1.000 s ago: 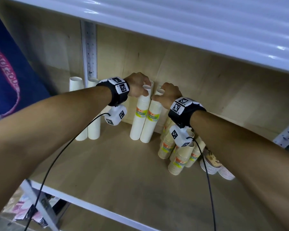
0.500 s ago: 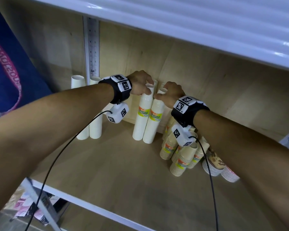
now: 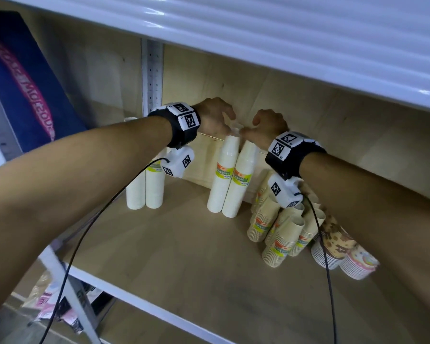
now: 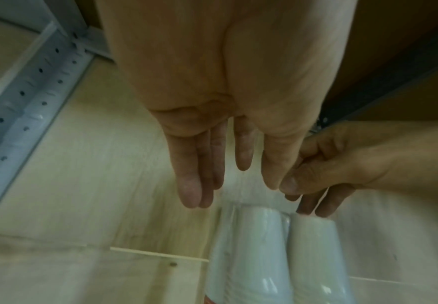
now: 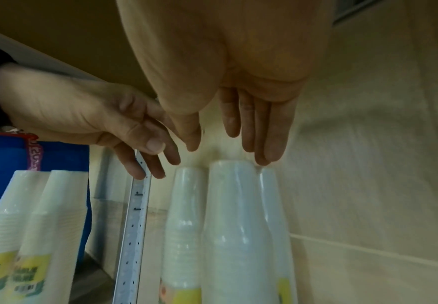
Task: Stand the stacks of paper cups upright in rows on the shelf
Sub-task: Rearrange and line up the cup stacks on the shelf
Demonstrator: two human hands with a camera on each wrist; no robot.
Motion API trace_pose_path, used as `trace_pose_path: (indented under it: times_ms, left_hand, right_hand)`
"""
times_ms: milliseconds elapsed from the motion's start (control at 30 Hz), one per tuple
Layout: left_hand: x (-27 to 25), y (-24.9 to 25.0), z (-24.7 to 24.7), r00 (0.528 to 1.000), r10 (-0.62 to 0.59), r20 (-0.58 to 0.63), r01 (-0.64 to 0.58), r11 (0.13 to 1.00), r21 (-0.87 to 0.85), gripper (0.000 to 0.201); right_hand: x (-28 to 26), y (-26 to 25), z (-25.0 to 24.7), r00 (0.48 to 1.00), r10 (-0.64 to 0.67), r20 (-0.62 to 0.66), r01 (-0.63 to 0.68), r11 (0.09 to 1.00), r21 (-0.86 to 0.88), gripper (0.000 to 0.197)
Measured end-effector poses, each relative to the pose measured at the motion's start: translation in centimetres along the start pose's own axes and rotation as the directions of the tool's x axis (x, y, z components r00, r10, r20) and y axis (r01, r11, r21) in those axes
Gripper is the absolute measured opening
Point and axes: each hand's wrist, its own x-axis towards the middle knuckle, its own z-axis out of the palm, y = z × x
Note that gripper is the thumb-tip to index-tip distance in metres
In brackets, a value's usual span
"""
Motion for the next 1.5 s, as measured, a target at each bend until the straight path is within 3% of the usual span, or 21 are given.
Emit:
trace_pose_path:
  times_ms: [233,400,567,733,833,1000,1233,1500]
  left_hand:
    - [-2.1,-2.9,-6.5,0.988,-0.075,-0.132,0.098,0.979,0.181,0.038]
    - [-4.6,-6.1,-10.3,0.961,-0.167,-0.221,0.221,0.943,0.248,0.039]
    - [-7.2,-9.3,-11.3,0.926,-0.261,-0.271,0.335,0.900,0.280,0.037]
    - [-8.9,-11.4,-10.0,0.910,-0.356,-0.213,0.399,0.892,0.212,0.048]
    - [-9.3,-11.9,-8.5,0.908,-0.389,-0.156,0.413,0.892,0.183,0.060]
    - [-9.7,-12.7,-6.7,0.911,-0.400,-0.100,0.412,0.894,0.175,0.062]
    - [-10.7,-12.1,-6.1,0.935,-0.328,-0.136,0.349,0.919,0.186,0.046]
    - [-11.5,-9.5,-5.8,0.953,-0.280,-0.113,0.297,0.937,0.184,0.047]
  right_hand:
    - [0.9,-6.0,-0.7,0.988,-0.155,-0.014,0.156,0.987,0.039,0.047]
    - [0.7,-10.1,1.8,0.960,-0.270,0.069,0.262,0.960,0.098,0.045]
    - [0.6,-13.2,4.5,0.927,-0.352,0.131,0.327,0.928,0.180,0.054]
    - [0.4,-15.5,6.5,0.903,-0.385,0.192,0.341,0.913,0.225,0.066]
    - [0.4,-16.3,7.4,0.884,-0.391,0.255,0.337,0.913,0.231,0.069]
    - [0.2,-16.3,8.7,0.852,-0.399,0.339,0.342,0.914,0.218,0.068]
    - [-0.7,-15.0,8.9,0.880,-0.385,0.277,0.304,0.906,0.294,0.058]
    - [-2.4,-13.1,7.6,0.897,-0.372,0.237,0.295,0.906,0.305,0.044]
